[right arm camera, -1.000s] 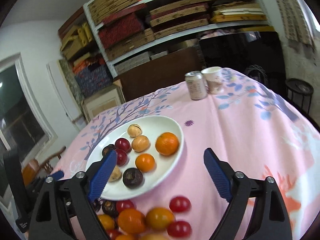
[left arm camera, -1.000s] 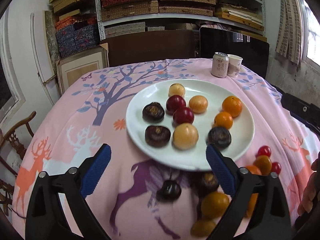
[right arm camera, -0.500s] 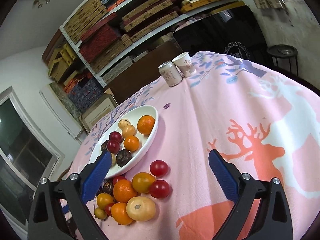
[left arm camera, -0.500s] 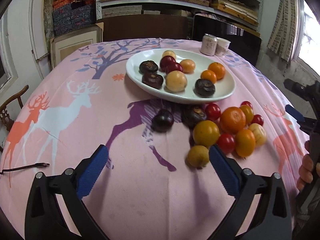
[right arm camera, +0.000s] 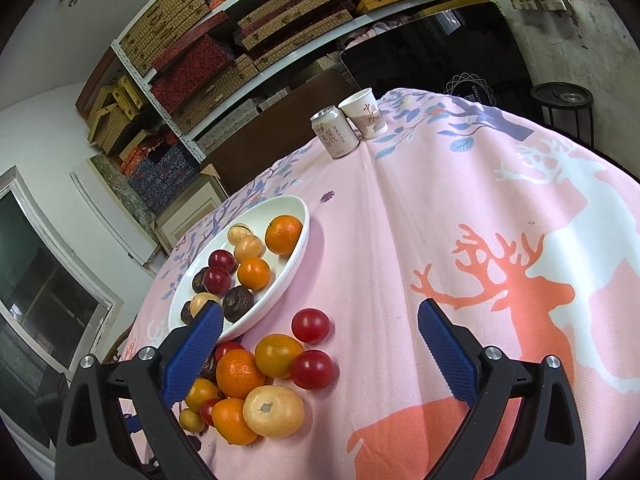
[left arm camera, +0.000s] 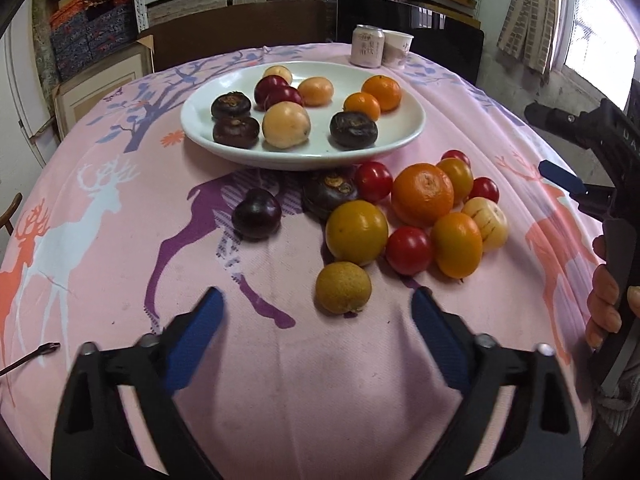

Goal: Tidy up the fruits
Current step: 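Grasp the small yellow fruit with the left gripper while the right gripper grasps a red tomato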

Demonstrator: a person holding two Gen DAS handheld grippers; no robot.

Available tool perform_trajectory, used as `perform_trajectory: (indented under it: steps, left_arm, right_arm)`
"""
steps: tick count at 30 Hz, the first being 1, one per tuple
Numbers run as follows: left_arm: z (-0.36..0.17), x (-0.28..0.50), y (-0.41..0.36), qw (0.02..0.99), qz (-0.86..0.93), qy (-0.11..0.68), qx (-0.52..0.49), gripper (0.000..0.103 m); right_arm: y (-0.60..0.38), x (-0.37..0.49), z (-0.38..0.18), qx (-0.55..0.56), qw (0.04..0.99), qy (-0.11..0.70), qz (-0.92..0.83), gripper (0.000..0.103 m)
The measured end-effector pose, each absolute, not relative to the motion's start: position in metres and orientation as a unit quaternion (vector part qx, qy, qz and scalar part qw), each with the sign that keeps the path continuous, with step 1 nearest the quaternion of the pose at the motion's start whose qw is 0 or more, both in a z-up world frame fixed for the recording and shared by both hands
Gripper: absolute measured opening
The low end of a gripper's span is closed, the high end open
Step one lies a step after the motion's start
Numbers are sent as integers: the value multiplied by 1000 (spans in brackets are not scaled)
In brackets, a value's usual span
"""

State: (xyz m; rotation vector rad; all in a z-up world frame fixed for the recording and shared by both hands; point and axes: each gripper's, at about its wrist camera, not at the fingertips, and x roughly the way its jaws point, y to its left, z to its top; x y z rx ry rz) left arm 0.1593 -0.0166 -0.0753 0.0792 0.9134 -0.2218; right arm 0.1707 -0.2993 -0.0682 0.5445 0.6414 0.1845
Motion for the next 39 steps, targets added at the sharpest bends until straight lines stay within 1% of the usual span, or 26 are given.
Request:
perform_trajectory:
  steps: [2,3,10,11,12,14,15,17,18,20,24,28,31,34,36,38,39]
  left_arm:
    - [-79,163,-16,886,-110,449,35,72]
    - [-80,165,-16,884,-114,453,30,68]
    - [-78,166,-23,886,-134,443,25,67]
    - [-78,166,-24,886,-138,441,25,62]
    - [-78,167,-25,885,-141,442,25,54]
    - [-80,169,-24,881,-144,449,19,43]
    - [-81,170,-22,881,-145,451,13,41]
    - [-80,170,-21,881,-146,450,8,41]
    - [-80,170,-22,882,-146,449,9,38]
    - [-80,171,-21,881,-147,449,6,29]
    - [-75,167,-6,893,-110,436,-9,29]
    - [-69,162,24,909,-23,414,-29,29]
    - [-73,169,37,900,-8,432,-52,29]
    - [-77,173,36,895,-9,444,-45,29]
    - [-79,173,36,894,-9,446,-45,29]
    - [-79,173,36,894,-9,447,-46,29]
    - [-79,173,36,894,-9,447,-45,29]
  right_arm:
    - [-298,171,-68,262,908,313,90,99]
    - [-298,171,-68,262,908,314,90,99]
    - [-297,172,-70,258,907,320,92,99]
    - [-296,172,-70,258,907,320,92,99]
    - [-296,173,-70,257,907,321,93,99]
    - [-296,173,-70,256,907,322,93,99]
    - [-296,173,-71,256,906,323,92,99]
    - [-295,174,-71,256,906,326,92,99]
    - [-295,174,-72,255,905,327,92,99]
    - [-294,175,-72,254,905,327,91,99]
    - [-293,174,-72,251,907,326,95,99]
    - [-289,168,-71,238,910,322,101,99]
    - [-279,152,-70,208,916,321,119,99]
    - [-265,131,-62,165,924,312,145,99]
    - [-263,121,-60,158,926,307,151,99]
    - [-256,111,-61,137,924,319,158,99]
    - [-248,105,-60,110,926,324,161,99]
